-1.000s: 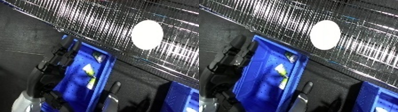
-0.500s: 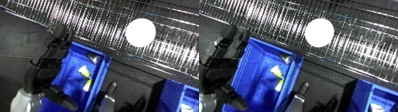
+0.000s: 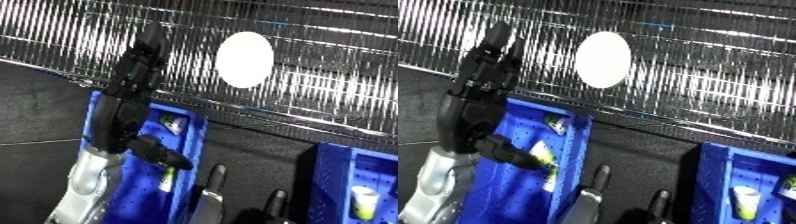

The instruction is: Pick up the object and place it into the box

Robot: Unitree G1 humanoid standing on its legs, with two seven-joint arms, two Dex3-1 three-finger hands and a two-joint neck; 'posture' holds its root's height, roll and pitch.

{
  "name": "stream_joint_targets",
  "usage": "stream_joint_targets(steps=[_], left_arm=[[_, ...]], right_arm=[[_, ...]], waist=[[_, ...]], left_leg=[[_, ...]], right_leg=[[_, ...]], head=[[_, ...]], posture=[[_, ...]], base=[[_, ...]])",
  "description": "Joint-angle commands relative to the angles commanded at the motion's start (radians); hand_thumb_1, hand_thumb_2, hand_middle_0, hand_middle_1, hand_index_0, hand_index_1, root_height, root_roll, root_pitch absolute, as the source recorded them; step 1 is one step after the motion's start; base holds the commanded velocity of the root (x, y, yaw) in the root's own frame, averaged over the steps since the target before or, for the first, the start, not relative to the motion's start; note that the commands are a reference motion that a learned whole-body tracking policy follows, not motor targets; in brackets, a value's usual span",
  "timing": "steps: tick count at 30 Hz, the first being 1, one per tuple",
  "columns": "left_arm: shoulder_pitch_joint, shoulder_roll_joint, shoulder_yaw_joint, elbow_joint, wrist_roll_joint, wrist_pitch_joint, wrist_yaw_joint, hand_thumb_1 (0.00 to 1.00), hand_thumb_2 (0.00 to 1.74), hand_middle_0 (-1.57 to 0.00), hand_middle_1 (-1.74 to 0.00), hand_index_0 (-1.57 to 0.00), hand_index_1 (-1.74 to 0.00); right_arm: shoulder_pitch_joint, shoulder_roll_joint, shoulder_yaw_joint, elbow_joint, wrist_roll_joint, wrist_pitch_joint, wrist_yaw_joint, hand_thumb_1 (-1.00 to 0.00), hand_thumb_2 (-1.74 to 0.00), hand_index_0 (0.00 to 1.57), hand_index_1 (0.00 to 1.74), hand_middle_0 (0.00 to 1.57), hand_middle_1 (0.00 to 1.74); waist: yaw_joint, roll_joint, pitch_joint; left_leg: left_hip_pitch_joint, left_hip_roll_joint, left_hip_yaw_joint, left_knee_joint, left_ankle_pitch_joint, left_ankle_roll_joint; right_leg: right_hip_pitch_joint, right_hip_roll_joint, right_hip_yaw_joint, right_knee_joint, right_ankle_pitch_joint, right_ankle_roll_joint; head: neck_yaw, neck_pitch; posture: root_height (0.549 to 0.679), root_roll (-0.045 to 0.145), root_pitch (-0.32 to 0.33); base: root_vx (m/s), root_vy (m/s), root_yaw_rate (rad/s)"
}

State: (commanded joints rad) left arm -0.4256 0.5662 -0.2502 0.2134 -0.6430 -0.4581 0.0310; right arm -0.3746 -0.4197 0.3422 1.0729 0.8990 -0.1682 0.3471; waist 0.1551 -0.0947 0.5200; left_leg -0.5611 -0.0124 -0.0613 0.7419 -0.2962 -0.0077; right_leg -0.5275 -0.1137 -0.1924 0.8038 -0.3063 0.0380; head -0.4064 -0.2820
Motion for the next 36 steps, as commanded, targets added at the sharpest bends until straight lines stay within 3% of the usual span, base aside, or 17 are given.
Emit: stream_joint_targets(steps=[10, 18, 24, 32, 36], left_arm=[[-0.099, -0.043, 0.007, 0.188, -0.019, -0.029, 0.07, 0.0, 0.0, 0.0, 0.0, 0.0, 0.0], [-0.187, -0.07, 0.009, 0.339, -0.032, -0.049, 0.098, 0.0, 0.0, 0.0, 0.0, 0.0, 0.0], [-0.261, -0.069, -0.006, 0.449, -0.042, -0.05, 0.095, 0.0, 0.0, 0.0, 0.0, 0.0, 0.0], [-0.328, -0.067, -0.021, 0.528, -0.068, -0.024, 0.067, 0.0, 0.0, 0.0, 0.0, 0.0, 0.0], [-0.357, -0.077, -0.032, 0.555, -0.077, -0.011, 0.059, 0.2, 0.35, -0.31, -0.35, -0.31, -0.35]], right_arm=[[-0.05, 0.007, 0.04, -0.035, -0.019, 0.03, -0.018, 0.0, 0.0, 0.0, 0.0, 0.0, 0.0], [-0.071, 0.012, 0.07, -0.077, -0.012, 0.042, -0.035, 0.0, 0.0, 0.0, 0.0, 0.0, 0.0], [-0.07, 0.015, 0.092, -0.121, 0.003, 0.039, -0.053, 0.0, 0.0, 0.0, 0.0, 0.0, 0.0], [-0.068, 0.019, 0.11, -0.15, 0.012, 0.034, -0.067, 0.0, 0.0, 0.0, 0.0, 0.0, 0.0], [-0.071, 0.028, 0.121, -0.16, 0.018, 0.028, -0.075, 0.0, 0.0, 0.0, 0.0, 0.0, 0.0]], waist=[[-0.045, -0.028, 0.0], [-0.075, -0.055, 0.0], [-0.097, -0.075, 0.0], [-0.119, -0.088, 0.0], [-0.128, -0.092, 0.0]], left_leg=[[-0.042, 0.024, 0.017, 0.046, -0.014, 0.0001], [-0.087, 0.039, 0.023, 0.074, -0.027, 0.0029], [-0.12, 0.049, 0.024, 0.097, -0.039, 0.0041], [-0.143, 0.053, 0.025, 0.116, -0.052, 0.0052], [-0.145, 0.054, 0.027, 0.117, -0.056, 0.0051]], right_leg=[[-0.051, 0.0193, 0.023, 0.029, 0.001, -0.0026], [-0.094, 0.0348, 0.032, 0.039, 0.008, -0.0002], [-0.124, 0.0447, 0.038, 0.047, 0.011, 0.0021], [-0.15, 0.0476, 0.047, 0.057, 0.01, 0.0064], [-0.152, 0.0472, 0.05, 0.054, 0.012, 0.0095]], head=[[-0.059, 0.073], [-0.094, 0.158], [-0.101, 0.189], [-0.116, 0.197], [-0.13, 0.206]], posture=[[0.624, 0.009, 0.087], [0.621, -0.002, 0.114], [0.619, -0.009, 0.133], [0.616, -0.013, 0.148], [0.616, -0.014, 0.152]], base=[[0.002, 0.036, -0.118], [0.003, 0.024, -0.078], [0.0, 0.014, -0.056], [0.008, 0.016, -0.038], [0.004, 0.005, -0.018]])
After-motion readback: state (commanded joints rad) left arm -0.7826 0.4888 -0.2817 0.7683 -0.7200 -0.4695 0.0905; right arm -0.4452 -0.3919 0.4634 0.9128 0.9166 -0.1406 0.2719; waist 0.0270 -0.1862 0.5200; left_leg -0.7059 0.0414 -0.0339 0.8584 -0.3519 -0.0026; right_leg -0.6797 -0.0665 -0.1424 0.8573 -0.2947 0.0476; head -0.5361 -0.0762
